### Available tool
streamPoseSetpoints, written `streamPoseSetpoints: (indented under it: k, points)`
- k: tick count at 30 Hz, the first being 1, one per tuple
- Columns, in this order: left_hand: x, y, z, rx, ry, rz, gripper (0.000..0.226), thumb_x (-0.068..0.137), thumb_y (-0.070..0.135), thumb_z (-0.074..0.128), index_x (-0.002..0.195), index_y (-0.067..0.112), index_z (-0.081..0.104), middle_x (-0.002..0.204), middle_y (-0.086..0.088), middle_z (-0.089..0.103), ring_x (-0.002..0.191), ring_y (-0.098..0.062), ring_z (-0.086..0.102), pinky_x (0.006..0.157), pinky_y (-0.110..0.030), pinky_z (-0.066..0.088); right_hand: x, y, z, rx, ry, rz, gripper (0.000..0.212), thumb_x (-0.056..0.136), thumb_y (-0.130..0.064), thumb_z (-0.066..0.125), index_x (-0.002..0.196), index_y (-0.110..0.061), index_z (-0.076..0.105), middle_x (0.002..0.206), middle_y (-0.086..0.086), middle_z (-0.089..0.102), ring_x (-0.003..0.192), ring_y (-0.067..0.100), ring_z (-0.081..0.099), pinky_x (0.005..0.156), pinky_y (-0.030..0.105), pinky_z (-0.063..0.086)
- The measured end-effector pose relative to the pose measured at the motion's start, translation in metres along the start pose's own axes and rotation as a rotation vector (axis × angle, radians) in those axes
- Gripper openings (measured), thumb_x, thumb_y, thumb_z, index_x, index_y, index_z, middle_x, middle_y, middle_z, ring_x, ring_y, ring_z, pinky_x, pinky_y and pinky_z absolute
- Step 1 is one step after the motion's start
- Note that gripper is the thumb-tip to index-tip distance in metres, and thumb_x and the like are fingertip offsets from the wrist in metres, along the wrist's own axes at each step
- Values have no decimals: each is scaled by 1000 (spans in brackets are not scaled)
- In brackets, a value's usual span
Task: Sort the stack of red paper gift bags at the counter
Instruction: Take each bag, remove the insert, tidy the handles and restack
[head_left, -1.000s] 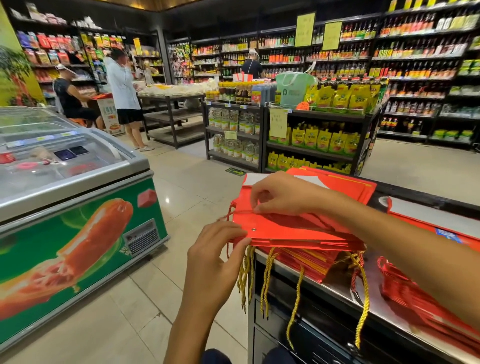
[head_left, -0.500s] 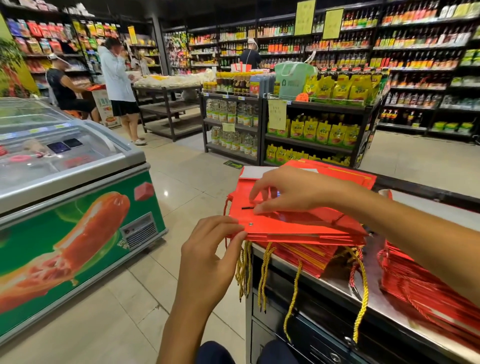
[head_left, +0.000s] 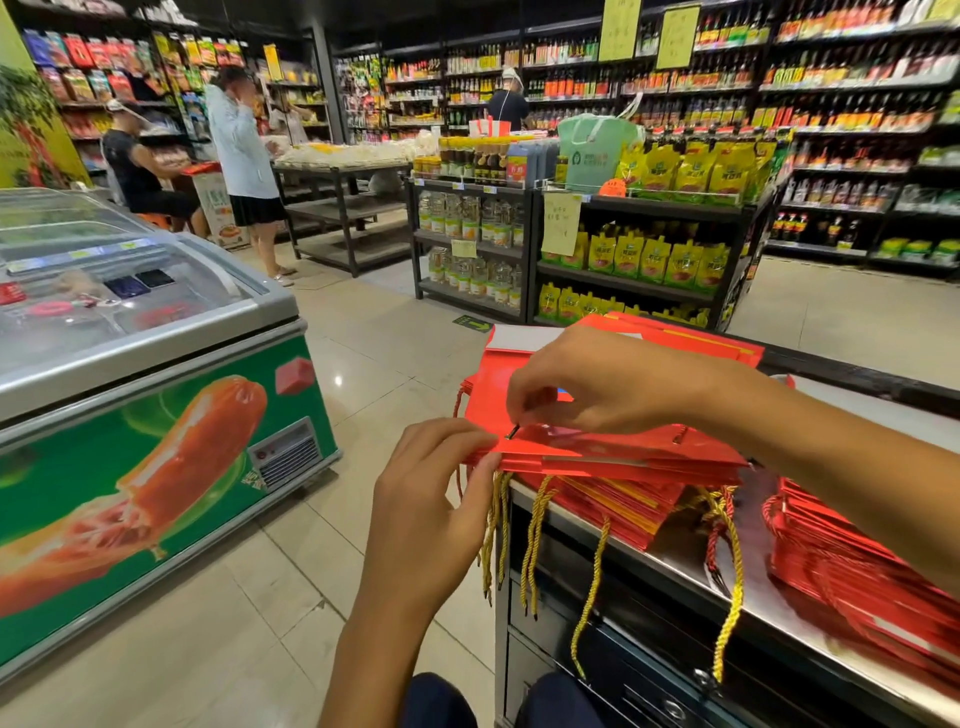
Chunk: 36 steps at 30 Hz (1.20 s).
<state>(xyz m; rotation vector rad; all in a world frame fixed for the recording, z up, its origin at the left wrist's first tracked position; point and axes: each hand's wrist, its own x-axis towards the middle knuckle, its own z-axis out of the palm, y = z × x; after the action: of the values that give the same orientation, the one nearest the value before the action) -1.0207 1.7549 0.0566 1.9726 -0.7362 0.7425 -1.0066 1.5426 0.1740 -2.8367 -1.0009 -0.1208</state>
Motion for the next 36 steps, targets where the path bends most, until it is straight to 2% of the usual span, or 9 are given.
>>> streamPoseSetpoints:
  k: [4, 11, 17, 21, 25, 27, 29, 31, 36]
  points:
    - [-1, 2, 0, -9, 1, -17, 14, 92, 15, 75, 105, 20, 77, 105, 13, 69, 101, -8, 63, 89, -19, 49, 1, -4, -1, -59, -9, -33, 12, 96, -16, 66, 99, -26, 72, 92, -16, 72, 82, 3, 63, 72, 16, 43]
    - [0, 4, 1, -27, 21, -33, 16, 91, 12, 77, 104, 21, 78, 103, 12, 70, 100, -7, 64, 88, -17, 48, 4, -6, -4, -86, -3, -32, 14, 95, -14, 64, 98, -24, 73, 92, -14, 72, 83, 6, 64, 76, 28, 50]
    - [1, 4, 2, -41, 40, -55, 15, 91, 14, 77, 103, 21, 79, 102, 11, 71, 100, -8, 65, 87, -20, 50, 3, -12, -5, -117, -2, -34, 14, 97, -16, 64, 101, -23, 75, 95, -13, 73, 87, 7, 65, 78, 27, 51]
    - [2, 5, 4, -65, 87, -86, 11, 93, 20, 73, 102, 23, 79, 100, 11, 72, 98, -8, 66, 84, -27, 55, 5, -19, -5, -161, 10, -59, 18, 99, -17, 63, 107, -25, 76, 100, -11, 74, 91, 10, 66, 79, 23, 48]
    - [6, 6, 7, -81, 171, -88, 13, 98, 27, 67, 103, 20, 78, 99, 9, 72, 96, -11, 67, 79, -36, 58, 1, -19, -2, -55, 45, -9, 20, 101, -28, 54, 115, -28, 69, 102, -14, 74, 89, 7, 67, 80, 28, 51]
    - [9, 9, 8, -86, 212, -101, 17, 100, 28, 66, 106, 18, 78, 100, 8, 73, 96, -12, 67, 78, -34, 58, -5, -18, -5, 70, 48, 42, 27, 101, -35, 49, 122, -28, 65, 108, -15, 73, 95, 1, 65, 86, 25, 49]
    - [10, 12, 8, -104, 237, -128, 15, 98, 25, 68, 106, 17, 78, 100, 7, 72, 96, -12, 67, 79, -31, 58, -9, -18, -5, 166, 11, 92, 34, 100, -39, 52, 131, -30, 60, 118, -16, 71, 107, -3, 64, 92, 23, 50]
    - [11, 16, 9, -132, 258, -166, 12, 96, 21, 71, 106, 17, 75, 100, 7, 71, 97, -8, 66, 80, -25, 57, -11, -16, -2, 186, 18, 109, 41, 96, -35, 61, 136, -31, 55, 124, -15, 71, 111, -5, 64, 94, 28, 53]
    - [11, 28, 11, -45, 237, -156, 8, 92, 12, 73, 99, 16, 70, 106, 6, 63, 96, 6, 57, 80, -9, 47, -8, -12, 11, 247, 138, 121, 40, 100, -38, 60, 139, -34, 52, 122, -14, 72, 116, 0, 65, 90, 38, 56]
